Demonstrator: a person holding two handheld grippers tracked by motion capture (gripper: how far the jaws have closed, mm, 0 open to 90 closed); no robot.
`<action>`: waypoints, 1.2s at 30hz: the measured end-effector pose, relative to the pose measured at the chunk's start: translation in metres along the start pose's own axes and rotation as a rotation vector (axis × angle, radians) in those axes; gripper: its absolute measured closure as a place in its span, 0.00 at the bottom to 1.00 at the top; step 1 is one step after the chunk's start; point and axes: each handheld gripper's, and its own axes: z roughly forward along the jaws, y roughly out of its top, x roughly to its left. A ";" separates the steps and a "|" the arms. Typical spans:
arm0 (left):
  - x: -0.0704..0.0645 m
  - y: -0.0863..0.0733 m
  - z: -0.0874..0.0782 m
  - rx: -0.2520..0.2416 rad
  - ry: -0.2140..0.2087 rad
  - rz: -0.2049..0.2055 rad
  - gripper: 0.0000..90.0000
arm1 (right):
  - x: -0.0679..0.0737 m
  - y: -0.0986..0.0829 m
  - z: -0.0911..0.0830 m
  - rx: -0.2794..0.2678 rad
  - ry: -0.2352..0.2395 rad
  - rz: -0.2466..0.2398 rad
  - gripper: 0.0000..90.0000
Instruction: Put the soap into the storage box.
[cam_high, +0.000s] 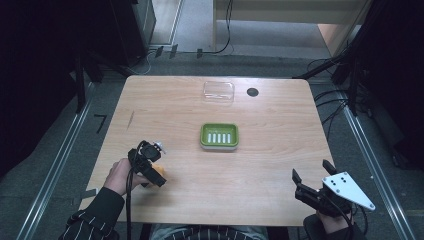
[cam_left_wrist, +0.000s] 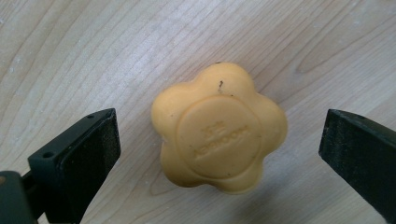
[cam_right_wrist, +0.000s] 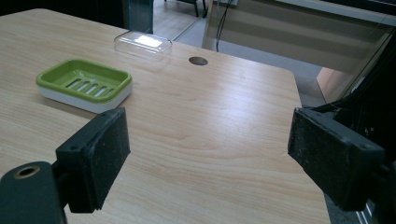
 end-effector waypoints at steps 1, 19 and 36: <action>0.000 0.002 0.002 0.008 -0.004 0.007 0.00 | 0.000 0.000 0.000 0.000 0.001 0.000 0.15; -0.001 0.008 0.009 0.042 0.027 0.024 0.05 | 0.000 0.000 0.000 -0.001 0.001 0.001 0.15; -0.001 0.007 0.015 0.054 0.027 0.023 0.19 | 0.000 0.000 0.000 -0.001 0.002 0.003 0.15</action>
